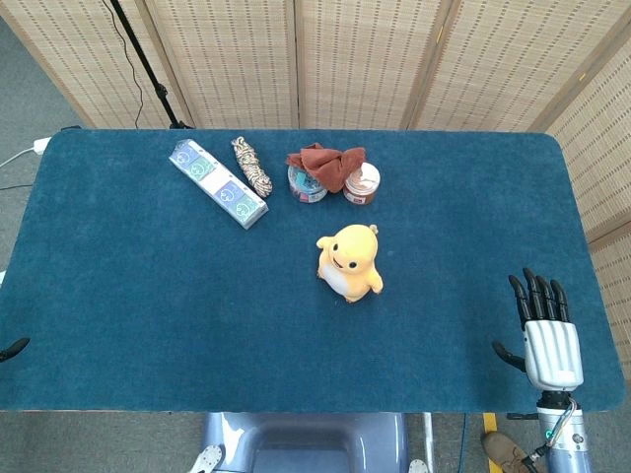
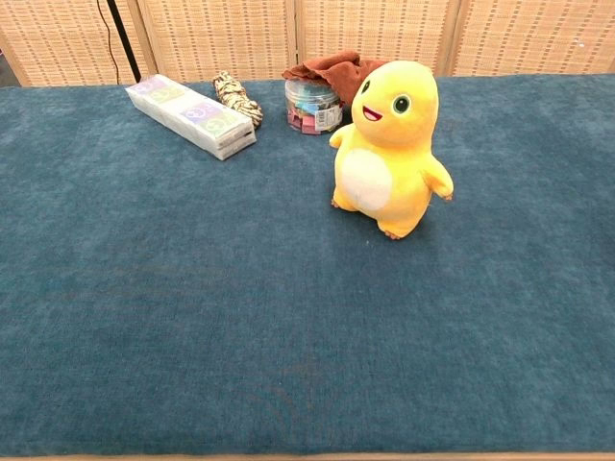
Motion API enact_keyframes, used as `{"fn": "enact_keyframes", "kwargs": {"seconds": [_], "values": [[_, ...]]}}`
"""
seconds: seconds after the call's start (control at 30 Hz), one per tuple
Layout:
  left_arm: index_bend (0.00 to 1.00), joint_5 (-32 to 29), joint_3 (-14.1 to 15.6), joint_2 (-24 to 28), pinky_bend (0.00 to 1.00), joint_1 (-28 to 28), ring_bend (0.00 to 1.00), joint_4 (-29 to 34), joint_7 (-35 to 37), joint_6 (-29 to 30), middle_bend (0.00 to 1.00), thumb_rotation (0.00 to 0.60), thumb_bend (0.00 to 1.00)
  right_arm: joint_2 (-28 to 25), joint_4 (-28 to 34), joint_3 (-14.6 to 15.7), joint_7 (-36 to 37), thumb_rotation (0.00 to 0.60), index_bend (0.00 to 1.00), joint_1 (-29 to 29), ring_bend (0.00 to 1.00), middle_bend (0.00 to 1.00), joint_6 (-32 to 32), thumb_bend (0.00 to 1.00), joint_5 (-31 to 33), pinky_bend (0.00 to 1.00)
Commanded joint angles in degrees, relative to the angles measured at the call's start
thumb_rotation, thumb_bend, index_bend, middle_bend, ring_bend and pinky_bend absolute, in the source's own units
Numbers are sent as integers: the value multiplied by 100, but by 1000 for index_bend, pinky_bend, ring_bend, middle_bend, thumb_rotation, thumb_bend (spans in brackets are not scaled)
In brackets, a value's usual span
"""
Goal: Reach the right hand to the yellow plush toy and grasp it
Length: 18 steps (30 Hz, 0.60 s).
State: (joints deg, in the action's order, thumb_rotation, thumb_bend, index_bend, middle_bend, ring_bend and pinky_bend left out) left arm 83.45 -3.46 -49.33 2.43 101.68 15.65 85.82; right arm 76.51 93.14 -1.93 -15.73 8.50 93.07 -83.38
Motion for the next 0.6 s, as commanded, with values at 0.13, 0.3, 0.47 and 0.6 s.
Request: {"fn": "enact_keyframes", "kwargs": {"seconds": [0.13, 0.3, 0.47, 0.6], "values": [[0, -23, -20, 19, 0, -6, 0, -7, 75, 12, 0, 600, 73, 208, -39, -220, 770, 600, 20, 10, 0, 0, -64, 0, 31, 0], [0, 8, -26, 35, 0, -22, 0, -10, 145, 55, 0, 600, 73, 341, 131, -449, 1647, 600, 213, 176, 0, 0, -534, 0, 298, 0], [0, -3, -33, 34, 0, 4, 0, -7, 103, 13, 0, 600, 72, 390, 503, -709, 2221, 600, 294, 411, 0, 0, -1165, 0, 727, 0], [0, -28, -43, 36, 0, 23, 0, -3, 94, -23, 0, 600, 72, 505, 789, -846, 2207, 600, 315, 607, 0, 0, -1645, 0, 1151, 0]]}}
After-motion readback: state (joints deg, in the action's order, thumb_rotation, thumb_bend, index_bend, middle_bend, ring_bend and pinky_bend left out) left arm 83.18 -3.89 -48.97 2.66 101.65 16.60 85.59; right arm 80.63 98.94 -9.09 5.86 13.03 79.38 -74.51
